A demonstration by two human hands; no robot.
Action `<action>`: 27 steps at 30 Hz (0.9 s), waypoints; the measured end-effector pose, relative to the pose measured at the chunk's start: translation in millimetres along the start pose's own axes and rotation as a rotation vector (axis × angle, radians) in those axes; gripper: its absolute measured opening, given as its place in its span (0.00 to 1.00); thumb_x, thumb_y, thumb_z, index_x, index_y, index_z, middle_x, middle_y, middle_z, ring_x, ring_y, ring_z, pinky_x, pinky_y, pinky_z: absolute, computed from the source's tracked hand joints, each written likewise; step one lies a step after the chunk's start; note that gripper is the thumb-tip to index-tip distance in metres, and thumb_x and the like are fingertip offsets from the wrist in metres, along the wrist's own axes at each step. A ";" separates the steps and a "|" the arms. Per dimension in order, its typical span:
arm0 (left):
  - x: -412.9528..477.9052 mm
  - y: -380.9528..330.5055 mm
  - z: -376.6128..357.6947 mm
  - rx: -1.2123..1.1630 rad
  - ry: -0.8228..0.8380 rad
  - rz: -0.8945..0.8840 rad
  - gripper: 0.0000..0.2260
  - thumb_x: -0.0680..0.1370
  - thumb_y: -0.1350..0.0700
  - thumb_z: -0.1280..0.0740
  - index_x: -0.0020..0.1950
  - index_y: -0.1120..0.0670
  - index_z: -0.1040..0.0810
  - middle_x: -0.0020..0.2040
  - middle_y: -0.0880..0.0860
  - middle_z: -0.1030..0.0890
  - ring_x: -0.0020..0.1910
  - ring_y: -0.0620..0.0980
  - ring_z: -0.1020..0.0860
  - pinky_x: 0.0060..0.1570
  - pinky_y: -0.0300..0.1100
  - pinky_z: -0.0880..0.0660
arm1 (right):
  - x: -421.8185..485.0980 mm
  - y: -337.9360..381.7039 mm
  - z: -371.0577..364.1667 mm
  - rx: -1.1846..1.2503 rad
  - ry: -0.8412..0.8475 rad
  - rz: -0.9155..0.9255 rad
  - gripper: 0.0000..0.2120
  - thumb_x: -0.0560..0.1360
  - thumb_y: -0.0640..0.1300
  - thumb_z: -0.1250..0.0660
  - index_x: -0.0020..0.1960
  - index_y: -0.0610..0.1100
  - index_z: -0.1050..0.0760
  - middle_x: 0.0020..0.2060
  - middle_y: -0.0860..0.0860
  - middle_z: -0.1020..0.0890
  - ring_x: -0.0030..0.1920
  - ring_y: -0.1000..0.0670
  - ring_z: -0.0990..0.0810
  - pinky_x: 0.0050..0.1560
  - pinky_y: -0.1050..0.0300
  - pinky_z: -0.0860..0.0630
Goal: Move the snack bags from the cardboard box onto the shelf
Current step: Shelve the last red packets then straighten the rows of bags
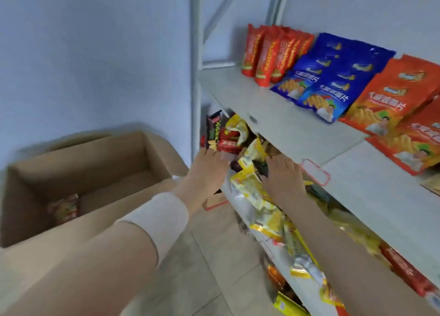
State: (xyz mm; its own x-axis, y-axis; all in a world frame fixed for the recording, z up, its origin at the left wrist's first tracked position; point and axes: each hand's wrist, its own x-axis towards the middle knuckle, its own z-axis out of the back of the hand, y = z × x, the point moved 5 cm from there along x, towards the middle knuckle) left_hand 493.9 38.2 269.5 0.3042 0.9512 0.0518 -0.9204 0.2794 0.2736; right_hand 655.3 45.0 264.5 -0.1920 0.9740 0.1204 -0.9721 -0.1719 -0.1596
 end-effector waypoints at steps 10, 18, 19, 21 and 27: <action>-139.0 253.9 -208.1 -0.262 0.311 0.535 0.14 0.80 0.52 0.44 0.64 0.52 0.29 0.62 0.52 0.26 0.63 0.54 0.29 0.62 0.46 0.36 | 97.7 310.7 -68.0 0.074 0.206 0.477 0.23 0.79 0.48 0.45 0.72 0.44 0.41 0.69 0.47 0.33 0.71 0.46 0.39 0.68 0.51 0.41; -190.2 367.3 -342.3 -0.539 0.424 1.022 0.15 0.79 0.49 0.40 0.64 0.50 0.28 0.60 0.51 0.23 0.60 0.51 0.26 0.58 0.46 0.31 | 160.2 450.1 -154.0 0.164 0.388 0.647 0.25 0.80 0.53 0.48 0.75 0.45 0.43 0.73 0.48 0.37 0.74 0.46 0.44 0.72 0.51 0.45; -196.5 376.3 -357.5 -0.592 0.434 1.106 0.15 0.78 0.49 0.39 0.64 0.51 0.28 0.59 0.51 0.23 0.59 0.51 0.25 0.58 0.47 0.30 | 165.0 461.9 -167.3 0.167 0.437 0.657 0.25 0.80 0.53 0.48 0.75 0.45 0.43 0.73 0.48 0.37 0.74 0.46 0.44 0.72 0.52 0.45; -205.7 390.9 -386.6 -0.673 0.462 1.242 0.16 0.78 0.47 0.38 0.63 0.51 0.28 0.58 0.51 0.22 0.57 0.51 0.24 0.56 0.47 0.28 | 170.8 486.9 -190.5 0.161 0.518 0.700 0.26 0.80 0.54 0.47 0.75 0.45 0.44 0.73 0.48 0.37 0.75 0.46 0.44 0.73 0.51 0.45; -220.7 415.7 -456.4 -0.830 0.520 1.466 0.19 0.77 0.48 0.36 0.65 0.52 0.30 0.60 0.53 0.24 0.59 0.53 0.25 0.58 0.50 0.27 | 161.9 561.8 -241.2 0.115 0.728 0.835 0.26 0.80 0.54 0.46 0.74 0.45 0.43 0.72 0.48 0.36 0.73 0.46 0.41 0.73 0.51 0.44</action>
State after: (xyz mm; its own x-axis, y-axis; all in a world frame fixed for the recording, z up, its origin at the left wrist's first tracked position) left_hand -68.0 4.2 -66.6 -0.7628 0.3497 -0.5440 -0.2595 -0.9360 -0.2377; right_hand 110.6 141.7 -42.0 -0.7035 0.3935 -0.5918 -0.5881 -0.7899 0.1738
